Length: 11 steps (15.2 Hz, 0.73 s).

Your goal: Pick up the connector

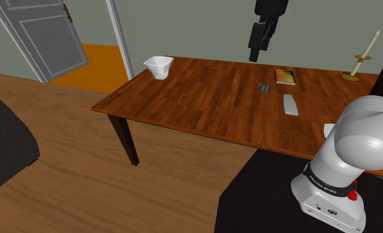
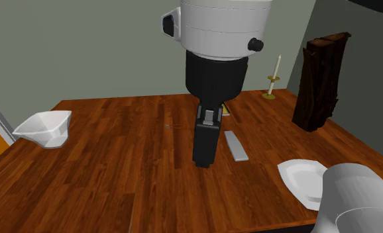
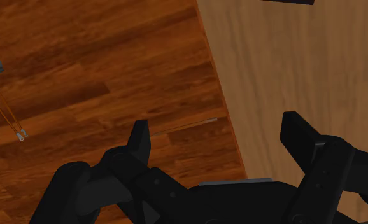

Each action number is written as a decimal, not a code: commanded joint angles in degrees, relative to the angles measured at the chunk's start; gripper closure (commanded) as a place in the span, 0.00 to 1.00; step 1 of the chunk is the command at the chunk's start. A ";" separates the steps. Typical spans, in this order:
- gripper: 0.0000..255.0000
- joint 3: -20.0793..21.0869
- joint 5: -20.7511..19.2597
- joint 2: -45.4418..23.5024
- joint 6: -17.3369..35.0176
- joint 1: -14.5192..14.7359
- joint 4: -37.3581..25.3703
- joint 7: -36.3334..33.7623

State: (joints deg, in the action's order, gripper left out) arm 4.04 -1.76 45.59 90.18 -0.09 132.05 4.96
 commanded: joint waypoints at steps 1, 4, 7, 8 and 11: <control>0.00 0.00 0.00 0.00 0.00 0.00 0.00 0.00; 0.00 -3.66 -1.96 -0.67 3.47 -0.86 2.60 4.13; 0.00 -7.37 -3.87 -2.14 7.11 -1.77 4.52 8.19; 0.00 -8.61 -4.48 -2.80 8.35 -2.08 5.01 9.55; 0.00 -12.35 -6.13 -5.35 12.16 -2.95 6.00 13.59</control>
State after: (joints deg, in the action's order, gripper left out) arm -6.97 -7.28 41.15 101.20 -2.71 138.00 17.00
